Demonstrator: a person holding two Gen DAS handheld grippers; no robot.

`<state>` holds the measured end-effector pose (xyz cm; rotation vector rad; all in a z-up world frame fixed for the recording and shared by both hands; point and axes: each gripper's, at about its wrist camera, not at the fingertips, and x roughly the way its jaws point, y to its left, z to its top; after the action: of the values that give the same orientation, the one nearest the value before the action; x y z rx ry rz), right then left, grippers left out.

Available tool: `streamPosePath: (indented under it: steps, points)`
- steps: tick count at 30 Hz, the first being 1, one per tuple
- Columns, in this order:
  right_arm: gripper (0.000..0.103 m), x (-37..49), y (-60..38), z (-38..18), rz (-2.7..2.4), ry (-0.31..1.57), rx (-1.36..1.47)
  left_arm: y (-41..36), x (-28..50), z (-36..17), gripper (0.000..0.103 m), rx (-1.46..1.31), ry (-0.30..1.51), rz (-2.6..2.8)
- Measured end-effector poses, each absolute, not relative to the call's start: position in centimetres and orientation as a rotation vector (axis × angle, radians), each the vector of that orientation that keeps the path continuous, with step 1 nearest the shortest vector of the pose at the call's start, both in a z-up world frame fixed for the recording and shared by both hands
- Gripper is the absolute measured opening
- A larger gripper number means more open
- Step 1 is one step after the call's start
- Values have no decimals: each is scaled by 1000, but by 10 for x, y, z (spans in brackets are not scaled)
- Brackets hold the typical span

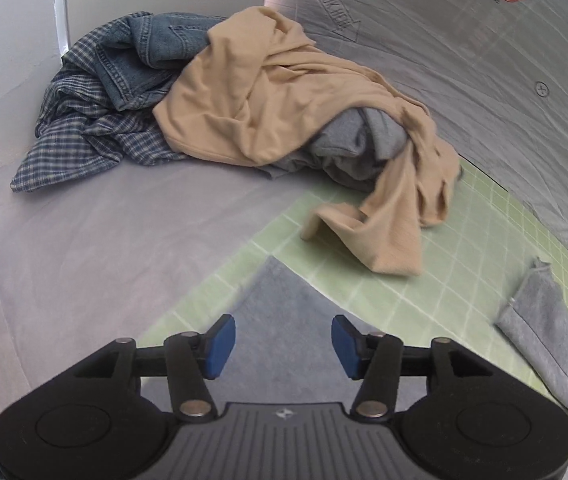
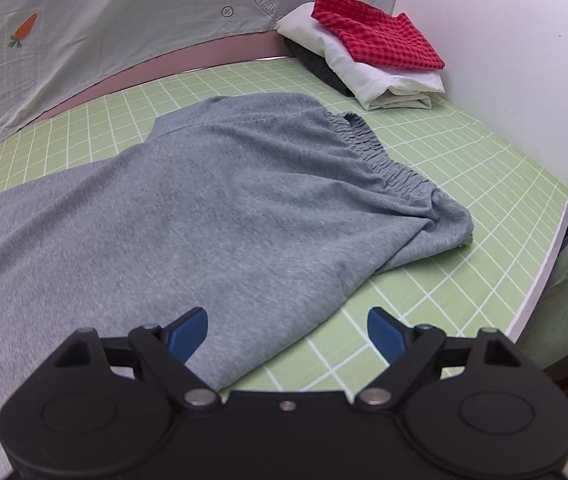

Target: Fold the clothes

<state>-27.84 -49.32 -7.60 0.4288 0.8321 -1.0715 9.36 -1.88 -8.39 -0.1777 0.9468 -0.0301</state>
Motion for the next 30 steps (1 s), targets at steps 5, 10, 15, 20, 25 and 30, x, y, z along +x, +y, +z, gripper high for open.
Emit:
streamPosePath:
  steps: [5, 10, 15, 20, 25, 30]
  points:
    - [87, -309, -551, -80, -1046, 784, 458, -85, 32, -94, 66, -162, 1011, -96]
    - [79, -335, -628, -81, -1021, 766, 390, -152, -33, -111, 66, -155, 1089, -105]
    - [57, -342, -698, -88, -898, 793, 347, -198, -78, -121, 67, -137, 1111, -64]
    - [55, -320, -735, -98, -696, 820, 324, -222, -102, -117, 67, -131, 1140, -32]
    - [49, -294, -746, -114, -602, 872, 307, -239, -109, -105, 67, -98, 1133, -35]
    - [18, -297, -745, -113, -596, 861, 303, -253, -110, -96, 67, -78, 1121, -54]
